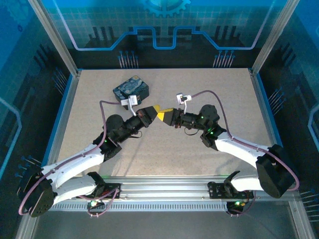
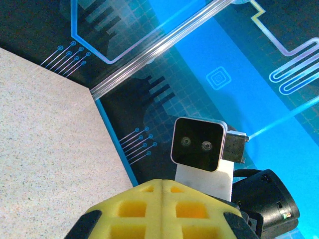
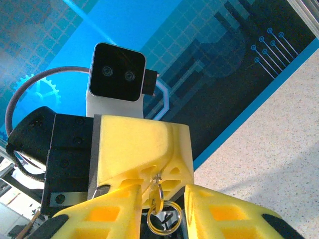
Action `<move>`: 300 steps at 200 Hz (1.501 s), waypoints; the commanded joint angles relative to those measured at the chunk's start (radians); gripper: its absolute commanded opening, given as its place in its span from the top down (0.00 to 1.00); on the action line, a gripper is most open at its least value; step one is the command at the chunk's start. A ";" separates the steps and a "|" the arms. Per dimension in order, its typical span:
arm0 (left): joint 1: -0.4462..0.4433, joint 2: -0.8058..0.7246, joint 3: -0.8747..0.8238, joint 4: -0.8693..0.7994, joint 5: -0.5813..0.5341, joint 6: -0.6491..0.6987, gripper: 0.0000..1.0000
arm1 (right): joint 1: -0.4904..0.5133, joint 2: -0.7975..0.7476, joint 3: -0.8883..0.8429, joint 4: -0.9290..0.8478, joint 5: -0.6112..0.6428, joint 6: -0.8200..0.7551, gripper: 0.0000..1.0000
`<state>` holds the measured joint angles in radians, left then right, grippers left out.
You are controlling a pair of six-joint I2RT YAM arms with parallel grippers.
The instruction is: Unlock a padlock with a key
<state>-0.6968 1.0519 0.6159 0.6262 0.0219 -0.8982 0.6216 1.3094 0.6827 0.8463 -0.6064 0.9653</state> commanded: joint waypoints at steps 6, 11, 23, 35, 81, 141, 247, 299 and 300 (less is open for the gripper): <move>-0.004 -0.012 -0.013 0.010 -0.021 0.012 1.00 | 0.010 -0.021 0.026 0.008 -0.006 -0.010 0.69; -0.004 -0.012 -0.012 0.008 -0.022 0.012 1.00 | 0.010 -0.022 0.026 0.008 -0.006 -0.010 0.69; -0.004 -0.012 -0.013 0.006 -0.023 0.012 1.00 | 0.009 -0.025 0.025 0.005 -0.007 -0.011 0.69; -0.005 -0.012 -0.014 0.006 -0.025 0.013 1.00 | 0.010 -0.031 0.022 0.001 -0.004 -0.012 0.69; -0.004 -0.017 -0.016 -0.007 -0.030 0.015 1.00 | 0.009 -0.066 0.012 -0.031 0.008 -0.032 0.70; -0.004 -0.015 -0.018 -0.003 -0.029 0.015 1.00 | 0.010 -0.049 0.013 -0.044 0.012 -0.032 0.70; -0.003 -0.012 -0.020 0.004 -0.034 0.010 1.00 | 0.012 -0.017 0.021 -0.063 0.013 -0.021 0.75; -0.003 -0.012 -0.022 0.010 -0.034 0.007 1.00 | 0.015 0.001 0.020 -0.055 0.016 -0.007 0.77; -0.003 -0.013 -0.022 0.010 -0.033 0.007 1.00 | 0.015 0.002 0.020 -0.055 0.017 -0.007 0.77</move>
<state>-0.6968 1.0515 0.6048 0.6144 0.0105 -0.8982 0.6220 1.3022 0.6827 0.7845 -0.6025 0.9504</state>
